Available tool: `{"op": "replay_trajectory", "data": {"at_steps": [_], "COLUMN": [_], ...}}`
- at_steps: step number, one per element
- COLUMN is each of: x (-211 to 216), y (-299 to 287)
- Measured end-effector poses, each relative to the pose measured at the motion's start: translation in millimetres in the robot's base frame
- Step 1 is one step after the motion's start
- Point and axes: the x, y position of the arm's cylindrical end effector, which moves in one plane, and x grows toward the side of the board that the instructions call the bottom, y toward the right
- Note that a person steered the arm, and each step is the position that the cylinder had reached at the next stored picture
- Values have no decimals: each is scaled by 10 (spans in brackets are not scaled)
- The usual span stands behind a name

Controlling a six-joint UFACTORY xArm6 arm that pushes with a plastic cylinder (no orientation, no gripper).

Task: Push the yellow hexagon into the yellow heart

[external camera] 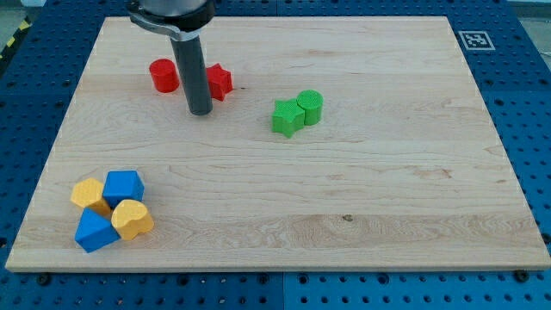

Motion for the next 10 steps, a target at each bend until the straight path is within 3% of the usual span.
{"op": "replay_trajectory", "data": {"at_steps": [3,4,6,10], "x": [353,398,1075,1634], "y": [-127,-681,-1361,-1155]}}
